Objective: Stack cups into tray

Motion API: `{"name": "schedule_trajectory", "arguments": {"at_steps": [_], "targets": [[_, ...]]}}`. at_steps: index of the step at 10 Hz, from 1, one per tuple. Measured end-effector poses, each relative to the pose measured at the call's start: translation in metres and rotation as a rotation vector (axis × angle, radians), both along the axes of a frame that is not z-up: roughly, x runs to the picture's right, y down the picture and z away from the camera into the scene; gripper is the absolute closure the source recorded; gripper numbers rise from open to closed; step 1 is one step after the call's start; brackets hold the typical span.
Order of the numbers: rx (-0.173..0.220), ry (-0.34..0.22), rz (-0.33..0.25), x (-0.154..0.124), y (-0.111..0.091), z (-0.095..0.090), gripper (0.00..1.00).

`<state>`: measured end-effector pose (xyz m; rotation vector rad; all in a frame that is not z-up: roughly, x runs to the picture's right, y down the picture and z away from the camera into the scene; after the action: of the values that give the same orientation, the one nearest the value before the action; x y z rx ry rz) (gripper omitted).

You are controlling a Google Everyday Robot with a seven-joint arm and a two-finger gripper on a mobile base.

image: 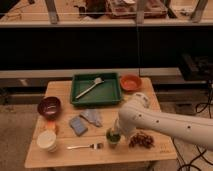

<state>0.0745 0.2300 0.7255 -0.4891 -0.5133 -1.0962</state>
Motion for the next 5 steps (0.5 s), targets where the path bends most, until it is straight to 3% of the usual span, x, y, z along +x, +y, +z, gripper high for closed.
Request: {"name": "schedule_trajectory", "arguments": {"at_steps": [2, 5], "targets": [[-0.017, 0.000, 0.010, 0.0010, 0.0098, 0.0099, 0.54], [-0.021, -0.007, -0.006, -0.0085, 0.0117, 0.0099, 0.85]]}}
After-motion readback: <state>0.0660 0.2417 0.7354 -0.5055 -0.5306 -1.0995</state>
